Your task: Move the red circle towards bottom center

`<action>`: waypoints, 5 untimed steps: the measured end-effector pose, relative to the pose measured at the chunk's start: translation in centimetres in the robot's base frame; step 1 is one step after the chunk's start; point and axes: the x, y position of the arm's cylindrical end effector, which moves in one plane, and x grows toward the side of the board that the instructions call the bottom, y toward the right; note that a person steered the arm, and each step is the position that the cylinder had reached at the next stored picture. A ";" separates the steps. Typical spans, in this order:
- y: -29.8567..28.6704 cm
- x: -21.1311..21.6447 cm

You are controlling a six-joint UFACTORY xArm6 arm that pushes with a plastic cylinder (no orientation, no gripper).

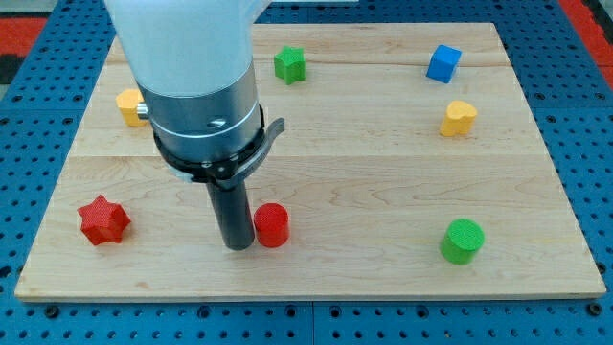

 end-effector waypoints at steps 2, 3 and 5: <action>2.5 3.6; 3.2 3.6; 3.4 3.6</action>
